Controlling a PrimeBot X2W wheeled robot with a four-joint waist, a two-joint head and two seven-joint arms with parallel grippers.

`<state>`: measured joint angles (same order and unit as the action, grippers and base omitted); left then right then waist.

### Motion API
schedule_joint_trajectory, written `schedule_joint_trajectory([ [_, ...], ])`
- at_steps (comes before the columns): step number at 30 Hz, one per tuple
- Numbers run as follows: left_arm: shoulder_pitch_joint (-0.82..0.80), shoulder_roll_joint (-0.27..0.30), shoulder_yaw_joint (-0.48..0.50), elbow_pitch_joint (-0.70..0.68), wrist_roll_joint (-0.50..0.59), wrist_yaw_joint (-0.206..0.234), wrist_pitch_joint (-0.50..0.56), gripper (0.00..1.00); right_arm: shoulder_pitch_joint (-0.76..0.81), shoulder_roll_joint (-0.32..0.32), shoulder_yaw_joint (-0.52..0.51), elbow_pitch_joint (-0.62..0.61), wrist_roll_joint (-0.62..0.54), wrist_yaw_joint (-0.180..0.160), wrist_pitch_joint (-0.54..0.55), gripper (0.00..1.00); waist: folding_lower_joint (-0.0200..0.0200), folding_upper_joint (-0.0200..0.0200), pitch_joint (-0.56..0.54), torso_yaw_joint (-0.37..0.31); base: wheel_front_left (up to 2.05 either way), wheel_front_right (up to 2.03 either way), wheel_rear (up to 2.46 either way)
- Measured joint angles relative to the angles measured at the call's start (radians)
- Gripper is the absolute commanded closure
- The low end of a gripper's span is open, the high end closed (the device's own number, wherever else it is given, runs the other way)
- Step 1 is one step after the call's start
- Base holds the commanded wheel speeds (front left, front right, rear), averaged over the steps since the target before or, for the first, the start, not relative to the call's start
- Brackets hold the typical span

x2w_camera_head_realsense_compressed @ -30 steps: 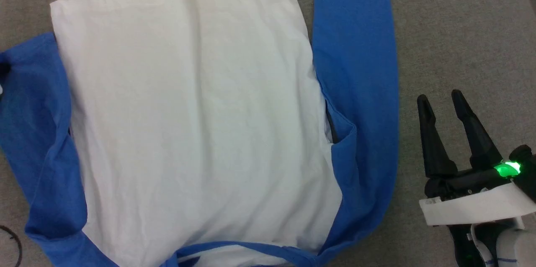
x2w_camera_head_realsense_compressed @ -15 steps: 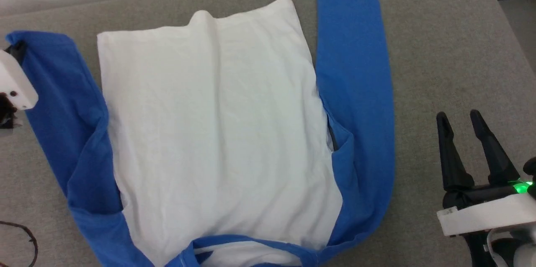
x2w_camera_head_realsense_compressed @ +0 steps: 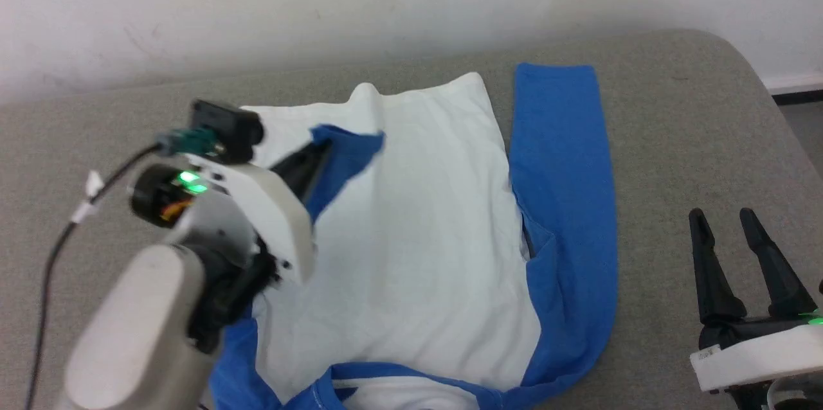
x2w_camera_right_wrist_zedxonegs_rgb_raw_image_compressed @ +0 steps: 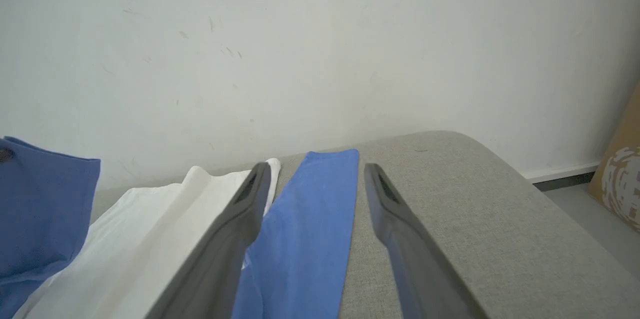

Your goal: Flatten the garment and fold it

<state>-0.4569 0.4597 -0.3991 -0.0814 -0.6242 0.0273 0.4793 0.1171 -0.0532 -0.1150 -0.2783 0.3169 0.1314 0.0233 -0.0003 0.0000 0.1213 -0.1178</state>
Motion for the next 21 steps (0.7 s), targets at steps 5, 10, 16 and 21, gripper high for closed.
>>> schedule_joint_trajectory([
  [5, 0.026, -0.149, -0.156, 0.049, 0.039, 0.010, -0.011, 1.00, 0.002, 0.000, -0.012, -0.016, 0.010, 0.000, 0.003, 0.00, 0.0000, 0.0000, -0.010, 0.013, 0.00, 0.00, 0.00],
  [10, 0.042, -0.301, -0.265, 0.232, 0.064, 0.014, -0.068, 1.00, 0.002, 0.001, 0.005, -0.014, 0.021, 0.000, 0.011, 0.00, 0.0002, 0.0000, 0.006, -0.007, 0.00, 0.00, 0.00],
  [16, 0.129, -0.373, -0.362, 0.376, 0.059, -0.008, -0.123, 1.00, 0.004, 0.000, -0.007, 0.001, 0.028, 0.000, 0.011, 0.00, 0.0003, 0.0000, 0.023, -0.040, 0.00, 0.00, 0.00],
  [21, 0.153, -0.391, -0.421, 0.448, 0.051, -0.033, -0.147, 0.73, 0.008, 0.000, -0.004, 0.014, 0.036, 0.000, 0.011, 0.00, 0.0003, 0.0000, 0.023, -0.036, 0.00, 0.00, 0.00],
])
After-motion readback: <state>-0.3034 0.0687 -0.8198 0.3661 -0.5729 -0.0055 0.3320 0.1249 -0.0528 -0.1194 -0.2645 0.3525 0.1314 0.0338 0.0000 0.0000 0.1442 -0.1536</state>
